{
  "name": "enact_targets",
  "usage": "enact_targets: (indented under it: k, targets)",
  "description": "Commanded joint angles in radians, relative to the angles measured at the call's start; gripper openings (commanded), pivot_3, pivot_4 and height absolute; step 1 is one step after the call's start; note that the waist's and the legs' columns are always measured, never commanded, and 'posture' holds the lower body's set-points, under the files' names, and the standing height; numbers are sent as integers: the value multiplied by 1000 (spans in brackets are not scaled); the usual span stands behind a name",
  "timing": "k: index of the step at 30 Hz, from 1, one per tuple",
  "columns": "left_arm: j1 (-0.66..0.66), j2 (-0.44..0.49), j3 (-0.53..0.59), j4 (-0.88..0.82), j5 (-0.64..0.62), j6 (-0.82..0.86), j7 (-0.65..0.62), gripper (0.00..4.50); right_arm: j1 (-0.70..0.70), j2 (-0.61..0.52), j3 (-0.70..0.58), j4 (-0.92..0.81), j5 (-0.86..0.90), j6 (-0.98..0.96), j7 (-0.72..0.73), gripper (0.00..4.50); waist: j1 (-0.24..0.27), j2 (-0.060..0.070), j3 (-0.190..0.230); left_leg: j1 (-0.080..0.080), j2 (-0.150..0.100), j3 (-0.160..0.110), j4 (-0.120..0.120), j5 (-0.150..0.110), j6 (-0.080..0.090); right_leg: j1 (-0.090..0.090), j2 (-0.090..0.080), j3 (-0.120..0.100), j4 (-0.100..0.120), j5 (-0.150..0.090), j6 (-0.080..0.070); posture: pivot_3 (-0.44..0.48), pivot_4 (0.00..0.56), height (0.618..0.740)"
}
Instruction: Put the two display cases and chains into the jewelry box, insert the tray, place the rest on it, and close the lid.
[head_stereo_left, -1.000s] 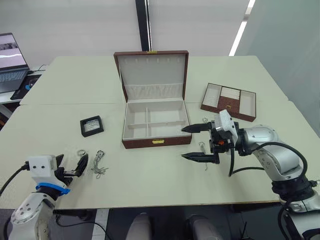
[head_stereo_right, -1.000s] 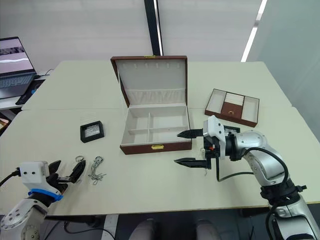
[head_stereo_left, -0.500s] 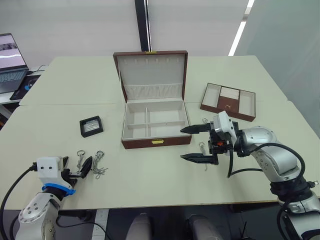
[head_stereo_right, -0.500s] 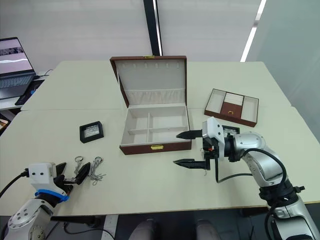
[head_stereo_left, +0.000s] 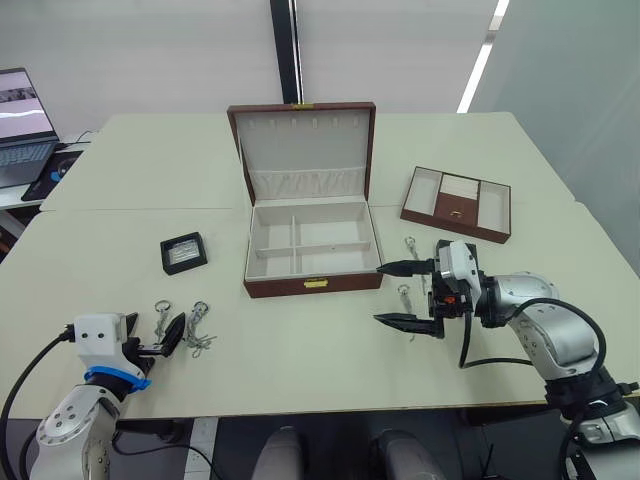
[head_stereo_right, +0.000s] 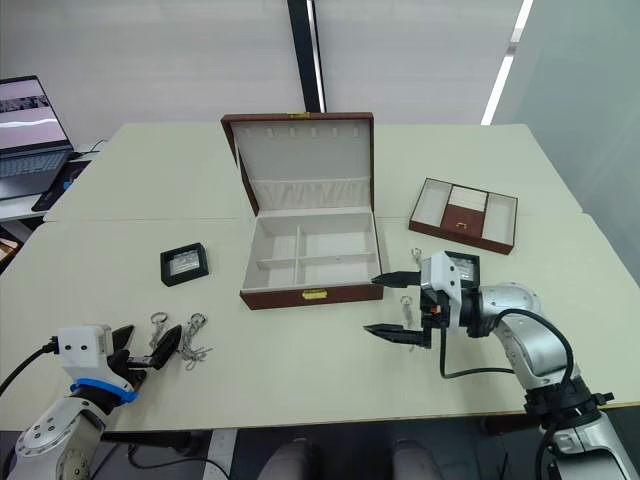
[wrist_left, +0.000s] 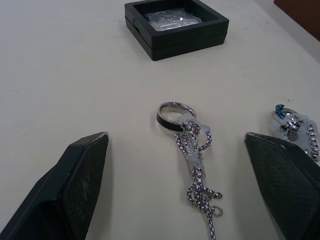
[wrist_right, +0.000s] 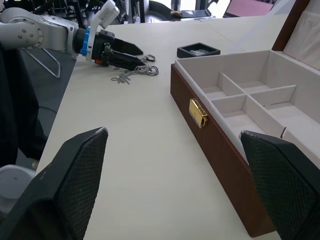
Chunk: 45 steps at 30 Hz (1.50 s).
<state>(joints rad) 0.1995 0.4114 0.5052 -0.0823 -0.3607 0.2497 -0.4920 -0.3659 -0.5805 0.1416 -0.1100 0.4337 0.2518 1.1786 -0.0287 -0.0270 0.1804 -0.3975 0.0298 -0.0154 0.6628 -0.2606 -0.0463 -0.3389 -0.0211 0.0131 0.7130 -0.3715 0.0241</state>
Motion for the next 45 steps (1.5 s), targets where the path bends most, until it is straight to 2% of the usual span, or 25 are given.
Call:
enact_targets:
  k: [1,3,14,16,21,26,31,34,40,45]
  targets:
    - [11,5,-9,19,-6,5,0,4316,-9,1,-9,-14,-3,-20,6,4493,0,0,0,0,0,0,0,0,0,0,0,0,0,0,0,0,150,740]
    - [11,4,-8,20,-8,6,1,3924,-14,4,-7,-16,-5,-17,5,4500,0,0,0,0,0,0,0,0,0,0,0,0,0,0,0,0,150,740]
    - [20,-2,-15,5,-17,8,10,477,-28,4,-13,-42,-2,17,-6,4500,0,0,0,0,0,0,0,0,0,1,0,0,-1,0,0,0,150,740]
    - [21,-4,-20,0,-18,11,12,16,-30,5,-14,-48,-1,22,-8,4500,0,0,0,0,0,0,0,0,0,1,0,0,-1,0,0,0,150,740]
    - [13,-4,-12,-50,-38,23,28,16,-45,9,-23,-70,17,46,-17,4500,0,0,0,0,0,0,0,0,0,1,0,0,-1,0,0,0,150,740]
    - [2,9,-8,-277,-139,147,68,16,-80,1,-55,-100,61,97,-36,4500,2,-1,1,-1,0,-1,0,0,0,0,0,-1,-2,0,0,0,150,740]
    - [-57,32,-13,-411,-226,271,114,16,-112,-4,-73,-111,91,143,-48,4500,2,-1,1,-1,0,-2,0,0,0,1,0,-2,-2,0,0,0,150,740]
    - [-147,50,-51,-481,-262,351,166,16,-144,-3,-89,-97,104,163,-57,4500,2,-1,1,-1,0,-2,0,0,0,0,0,-1,-2,0,0,0,150,740]
    - [-359,31,-170,-468,-271,428,231,16,-171,-22,-109,-64,96,189,-84,4500,3,-1,1,-1,-1,-2,0,0,0,1,0,-2,-3,0,0,0,150,740]
    - [-465,-11,-295,-384,-212,412,238,16,-168,-14,-130,-45,77,188,-146,4500,2,-1,1,-3,-1,-1,0,0,0,1,1,-1,-7,0,0,0,150,740]
